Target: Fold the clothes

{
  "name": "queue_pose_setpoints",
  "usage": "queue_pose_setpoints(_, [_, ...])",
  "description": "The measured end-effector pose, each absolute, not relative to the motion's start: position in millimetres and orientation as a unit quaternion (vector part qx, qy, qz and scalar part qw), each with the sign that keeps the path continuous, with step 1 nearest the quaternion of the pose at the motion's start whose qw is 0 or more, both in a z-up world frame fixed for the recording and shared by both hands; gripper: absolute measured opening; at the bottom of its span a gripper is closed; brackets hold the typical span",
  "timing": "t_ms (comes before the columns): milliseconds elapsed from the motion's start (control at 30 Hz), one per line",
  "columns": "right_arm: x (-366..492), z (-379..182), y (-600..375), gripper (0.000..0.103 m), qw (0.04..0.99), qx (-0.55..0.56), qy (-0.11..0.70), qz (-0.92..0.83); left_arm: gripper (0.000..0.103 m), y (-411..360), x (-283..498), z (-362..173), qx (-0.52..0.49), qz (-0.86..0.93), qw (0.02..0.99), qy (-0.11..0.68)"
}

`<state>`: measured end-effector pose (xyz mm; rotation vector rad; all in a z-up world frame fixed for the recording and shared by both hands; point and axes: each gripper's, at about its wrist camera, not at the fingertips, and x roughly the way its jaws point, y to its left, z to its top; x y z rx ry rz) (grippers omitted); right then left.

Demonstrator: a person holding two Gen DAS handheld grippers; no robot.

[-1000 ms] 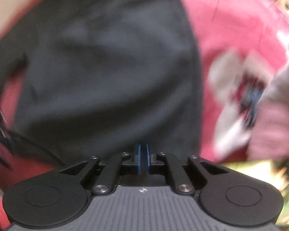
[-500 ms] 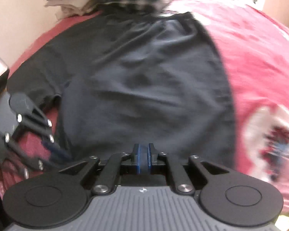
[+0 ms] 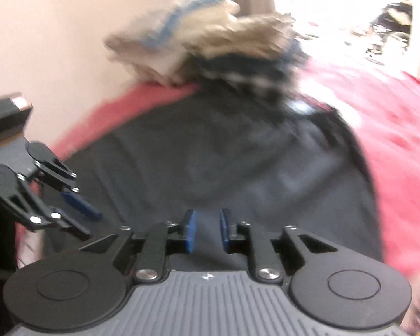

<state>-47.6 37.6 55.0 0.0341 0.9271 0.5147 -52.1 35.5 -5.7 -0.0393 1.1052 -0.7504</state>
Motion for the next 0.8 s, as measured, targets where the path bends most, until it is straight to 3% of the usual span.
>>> queue_pose_setpoints(200, [37.8, 44.4, 128.9, 0.038, 0.805, 0.101, 0.480, 0.333, 0.036, 144.1, -73.6, 8.8, 0.016, -0.176, 0.845, 0.505])
queue_pose_setpoints(400, [102.5, 27.1, 217.9, 0.049, 0.735, 0.130, 0.566, 0.350, 0.038, 208.4, -118.6, -13.1, 0.057, -0.047, 0.850, 0.521])
queue_pose_setpoints(733, [150.0, -14.6, 280.4, 0.054, 0.705, 0.156, 0.656, 0.221, 0.038, 244.8, -130.9, -43.6, -0.003, -0.037, 0.860, 0.509])
queue_pose_setpoints(800, [158.2, -22.4, 290.9, 0.059, 0.698, 0.163, 0.670, 0.192, 0.037, 244.7, -135.8, -44.4, -0.003, -0.036, 0.863, 0.504])
